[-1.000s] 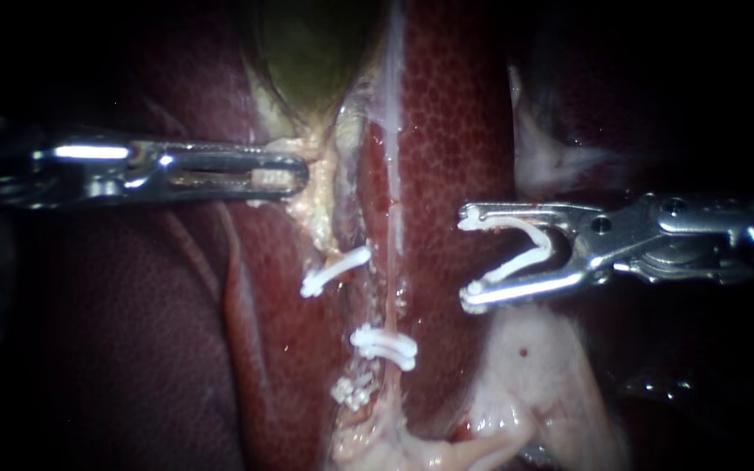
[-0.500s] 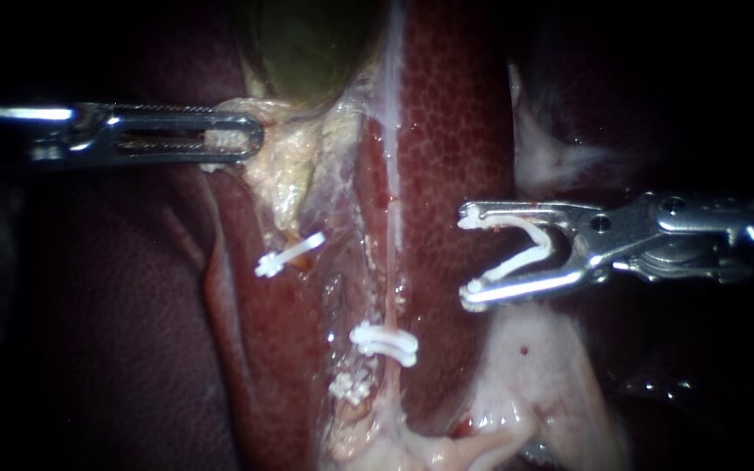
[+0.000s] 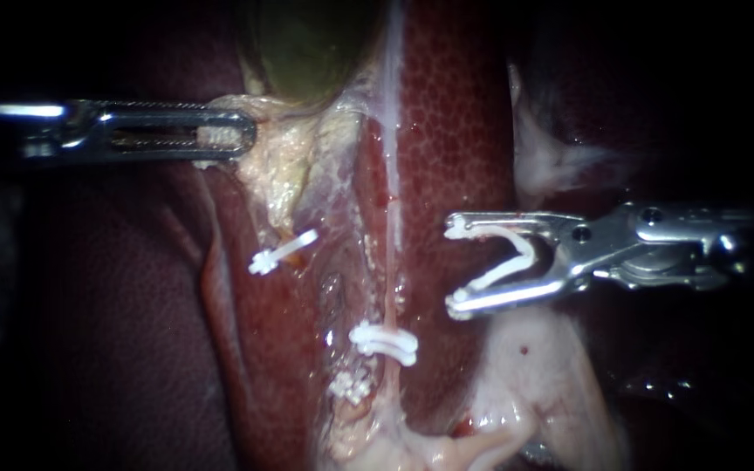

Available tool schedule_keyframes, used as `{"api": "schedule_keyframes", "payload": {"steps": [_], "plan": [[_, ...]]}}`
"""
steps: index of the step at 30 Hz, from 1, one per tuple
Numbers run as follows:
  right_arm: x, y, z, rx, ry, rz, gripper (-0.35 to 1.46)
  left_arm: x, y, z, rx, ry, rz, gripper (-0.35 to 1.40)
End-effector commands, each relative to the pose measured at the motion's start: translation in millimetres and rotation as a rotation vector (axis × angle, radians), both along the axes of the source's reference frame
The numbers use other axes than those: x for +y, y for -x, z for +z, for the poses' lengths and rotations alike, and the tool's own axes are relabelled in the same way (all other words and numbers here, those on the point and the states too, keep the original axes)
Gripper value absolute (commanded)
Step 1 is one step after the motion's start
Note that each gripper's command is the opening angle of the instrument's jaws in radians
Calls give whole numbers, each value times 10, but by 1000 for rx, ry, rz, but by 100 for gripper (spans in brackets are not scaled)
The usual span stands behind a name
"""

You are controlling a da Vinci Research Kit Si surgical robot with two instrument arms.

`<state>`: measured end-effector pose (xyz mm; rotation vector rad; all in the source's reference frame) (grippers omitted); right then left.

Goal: Clipping third clip right tube

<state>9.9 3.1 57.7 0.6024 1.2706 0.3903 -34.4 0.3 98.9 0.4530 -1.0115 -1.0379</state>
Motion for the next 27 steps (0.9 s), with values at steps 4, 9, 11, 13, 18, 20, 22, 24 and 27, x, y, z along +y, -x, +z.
{"api": "schedule_keyframes", "payload": {"steps": [4,9,11,13,18,20,22,24,27], "plan": [[-6,-7,21,-14,0,-6,60,0,-1,0,0,0,0,-35],[-14,-14,51,-45,-30,-13,60,-1,-1,-1,0,0,0,-35],[-17,-17,62,-56,-42,-15,60,-1,0,-2,0,0,0,-35],[-21,-21,73,-69,-53,-18,60,-2,0,-2,0,0,-1,-35],[-27,-30,92,-83,-79,-22,60,-3,0,-4,1,0,-2,-35],[-29,-33,96,-88,-82,-21,60,-3,0,-4,1,0,-2,-35],[-30,-38,101,-98,-84,-23,60,-3,0,-5,1,0,-2,-35],[-32,-41,105,-101,-87,-20,60,-4,0,-5,2,0,-2,-35],[-32,-45,111,-107,-96,-17,60,-4,1,-6,2,0,-3,-35]]}}
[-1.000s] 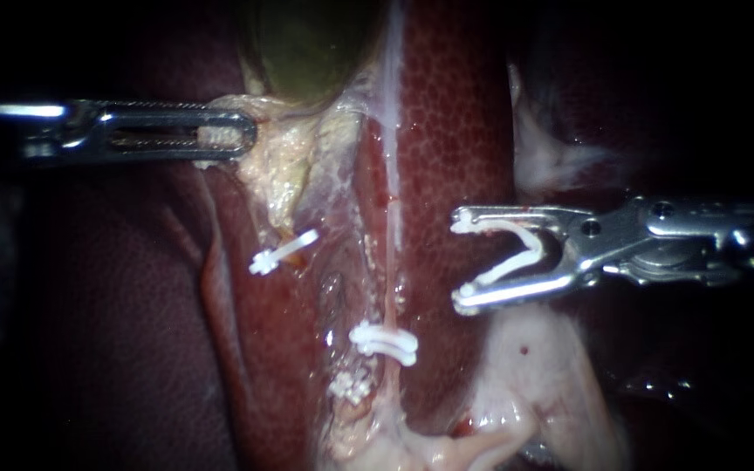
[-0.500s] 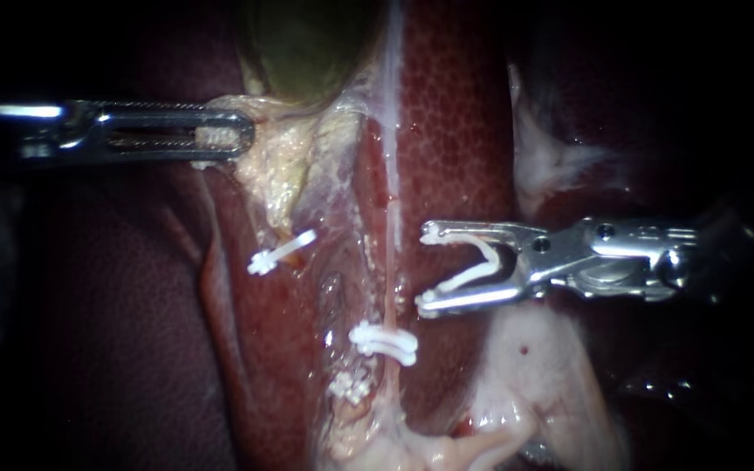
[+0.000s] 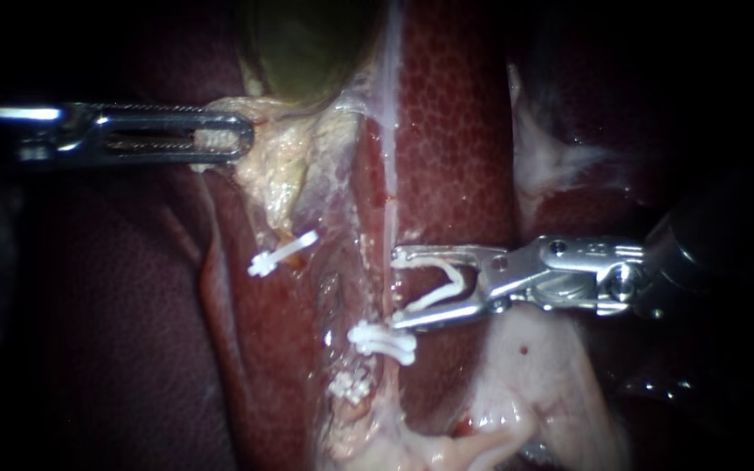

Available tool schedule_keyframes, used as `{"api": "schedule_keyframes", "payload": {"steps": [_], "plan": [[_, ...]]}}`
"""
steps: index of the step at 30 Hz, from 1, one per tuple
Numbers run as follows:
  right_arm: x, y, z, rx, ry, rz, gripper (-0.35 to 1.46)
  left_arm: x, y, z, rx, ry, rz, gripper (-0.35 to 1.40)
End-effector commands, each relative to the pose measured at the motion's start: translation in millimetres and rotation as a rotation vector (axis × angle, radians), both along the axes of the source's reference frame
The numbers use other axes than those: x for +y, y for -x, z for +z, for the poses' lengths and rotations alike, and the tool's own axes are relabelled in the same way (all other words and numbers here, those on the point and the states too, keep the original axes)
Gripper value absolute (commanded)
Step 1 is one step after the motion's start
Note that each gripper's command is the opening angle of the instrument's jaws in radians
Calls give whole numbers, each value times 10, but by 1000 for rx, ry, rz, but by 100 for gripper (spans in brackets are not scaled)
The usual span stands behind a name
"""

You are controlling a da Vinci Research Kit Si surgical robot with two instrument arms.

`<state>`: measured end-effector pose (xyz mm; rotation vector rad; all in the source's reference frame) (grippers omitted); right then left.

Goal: Clipping third clip right tube

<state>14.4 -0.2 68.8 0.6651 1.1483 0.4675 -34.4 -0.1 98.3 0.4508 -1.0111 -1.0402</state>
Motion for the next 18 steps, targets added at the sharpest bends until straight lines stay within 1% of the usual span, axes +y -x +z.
{"api": "schedule_keyframes", "payload": {"steps": [1,8,10,18], "plan": [[0,-1,3,-1,-3,2,60,0,0,0,1,0,0,-35],[-4,-14,10,-3,-37,2,59,-1,0,-1,1,0,-1,-35],[-5,-19,11,-1,-51,-2,59,-1,1,0,1,0,-1,-35],[-3,-30,15,28,-97,17,58,-1,1,0,1,1,-1,-35]]}}
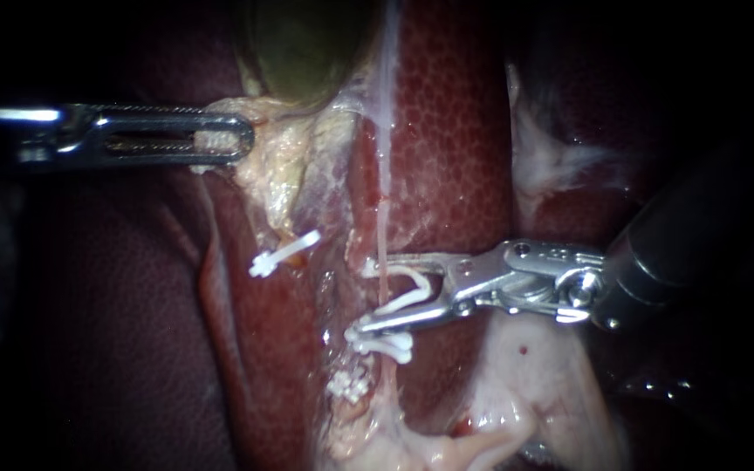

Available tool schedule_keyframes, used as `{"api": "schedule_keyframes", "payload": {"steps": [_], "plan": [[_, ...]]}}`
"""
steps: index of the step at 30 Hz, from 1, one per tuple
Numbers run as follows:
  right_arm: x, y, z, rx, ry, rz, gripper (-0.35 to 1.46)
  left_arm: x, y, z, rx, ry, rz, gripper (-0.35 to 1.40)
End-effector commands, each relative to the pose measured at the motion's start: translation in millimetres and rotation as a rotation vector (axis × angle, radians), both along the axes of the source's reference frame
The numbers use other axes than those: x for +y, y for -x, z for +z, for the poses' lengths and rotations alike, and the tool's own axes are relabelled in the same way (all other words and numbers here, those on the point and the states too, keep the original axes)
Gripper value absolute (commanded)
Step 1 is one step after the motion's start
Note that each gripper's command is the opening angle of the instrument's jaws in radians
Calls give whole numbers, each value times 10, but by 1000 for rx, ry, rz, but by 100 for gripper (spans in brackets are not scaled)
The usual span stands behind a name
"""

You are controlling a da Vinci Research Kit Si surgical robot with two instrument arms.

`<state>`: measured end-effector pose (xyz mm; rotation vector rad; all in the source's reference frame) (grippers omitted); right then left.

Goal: Clipping third clip right tube

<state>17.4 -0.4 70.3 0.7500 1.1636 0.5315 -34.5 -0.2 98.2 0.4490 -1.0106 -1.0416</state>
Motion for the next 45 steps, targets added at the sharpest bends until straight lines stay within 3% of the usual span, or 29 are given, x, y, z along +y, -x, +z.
{"api": "schedule_keyframes", "payload": {"steps": [1,16,45], "plan": [[1,-1,0,1,-5,4,58,0,0,1,0,0,0,-35],[6,-13,6,20,-40,10,52,-1,1,0,1,0,-1,-35],[6,-3,13,23,-73,-1,24,-2,1,0,1,1,-1,-35]]}}
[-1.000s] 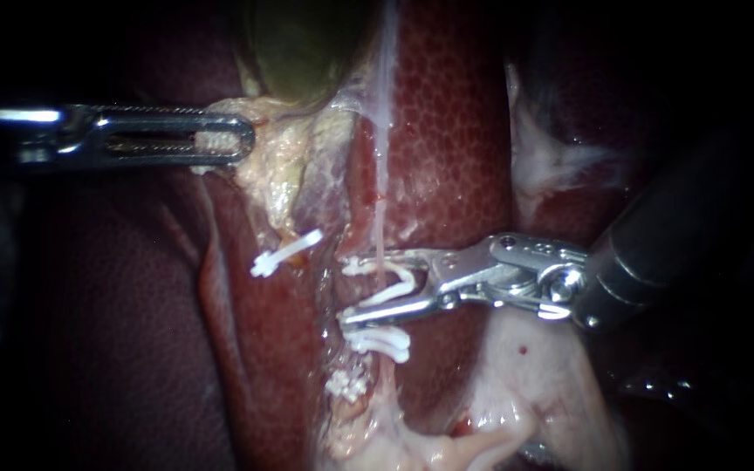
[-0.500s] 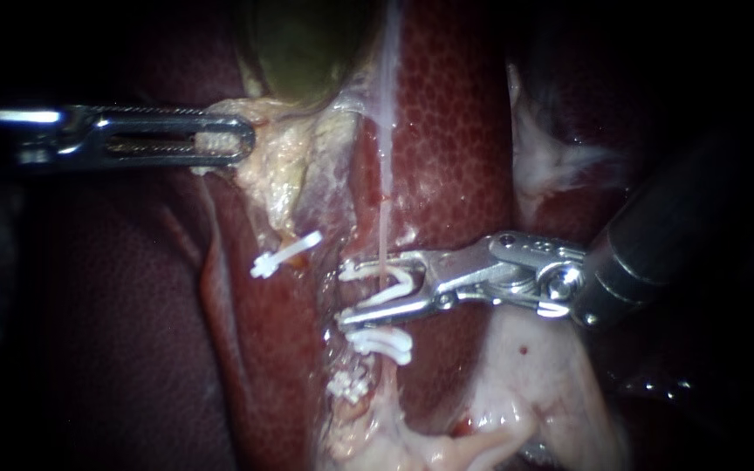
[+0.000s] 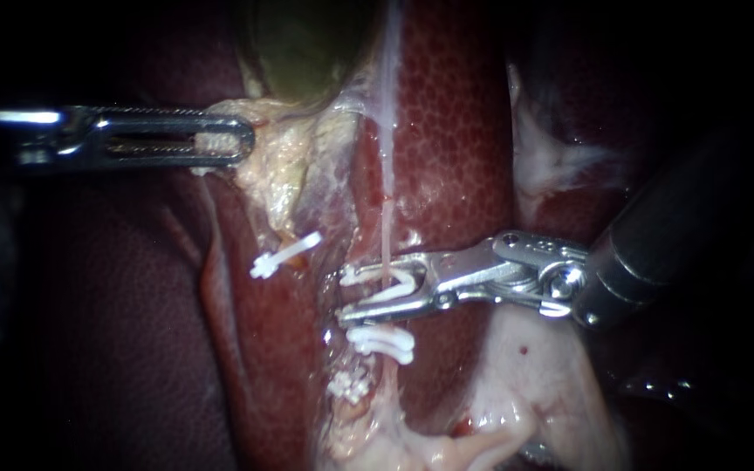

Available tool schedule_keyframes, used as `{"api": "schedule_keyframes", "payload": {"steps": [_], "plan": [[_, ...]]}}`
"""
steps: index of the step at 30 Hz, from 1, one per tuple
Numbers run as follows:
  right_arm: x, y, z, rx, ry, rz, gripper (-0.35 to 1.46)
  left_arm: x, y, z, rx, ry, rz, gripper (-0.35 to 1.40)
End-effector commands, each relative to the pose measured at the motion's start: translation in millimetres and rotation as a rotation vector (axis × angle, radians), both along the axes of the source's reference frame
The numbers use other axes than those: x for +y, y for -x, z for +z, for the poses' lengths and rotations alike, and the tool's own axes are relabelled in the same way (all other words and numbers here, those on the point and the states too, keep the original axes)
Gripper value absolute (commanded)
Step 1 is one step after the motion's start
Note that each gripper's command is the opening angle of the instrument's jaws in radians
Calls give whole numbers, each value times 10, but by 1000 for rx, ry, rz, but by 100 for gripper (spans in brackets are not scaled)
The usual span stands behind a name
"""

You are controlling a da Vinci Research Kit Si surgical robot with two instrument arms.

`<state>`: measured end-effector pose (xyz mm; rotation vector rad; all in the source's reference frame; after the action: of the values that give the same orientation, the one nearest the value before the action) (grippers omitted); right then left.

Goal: Clipping third clip right tube

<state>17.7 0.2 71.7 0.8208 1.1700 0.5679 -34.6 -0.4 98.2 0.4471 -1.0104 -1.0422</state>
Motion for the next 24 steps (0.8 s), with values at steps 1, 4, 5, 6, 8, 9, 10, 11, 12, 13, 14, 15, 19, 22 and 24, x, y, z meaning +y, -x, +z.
{"api": "schedule_keyframes", "payload": {"steps": [1,4,5,6,8,9,10,11,12,13,14,15,19,22,24], "plan": [[0,0,0,0,-1,0,23,0,0,0,0,0,0,-35],[0,1,0,-1,-6,1,18,0,0,0,0,0,0,-35],[1,2,1,-1,-6,0,17,0,0,0,0,0,0,-35],[1,2,1,-1,-6,0,16,0,0,0,0,0,0,-35],[1,3,1,-1,-6,0,12,0,0,0,0,0,0,-35],[1,3,1,-2,-12,1,11,0,0,0,0,0,0,-35],[1,3,2,-2,-12,1,10,0,0,0,0,0,0,-35],[1,4,2,-2,-12,0,9,0,0,0,0,0,0,-35],[2,4,2,-2,-12,0,7,0,0,0,0,0,0,-35],[2,4,2,-2,-12,0,6,0,0,0,0,0,0,-35],[2,5,2,-2,-12,0,5,0,0,0,0,0,0,-35],[2,5,3,-2,-12,0,4,0,0,0,0,0,0,-35],[2,5,3,2,-14,-5,-2,-1,0,0,0,0,0,-35],[2,5,2,11,-18,-24,-15,-1,0,0,0,0,0,-35],[2,6,2,3,-27,-45,-31,-1,0,0,0,0,0,-35]]}}
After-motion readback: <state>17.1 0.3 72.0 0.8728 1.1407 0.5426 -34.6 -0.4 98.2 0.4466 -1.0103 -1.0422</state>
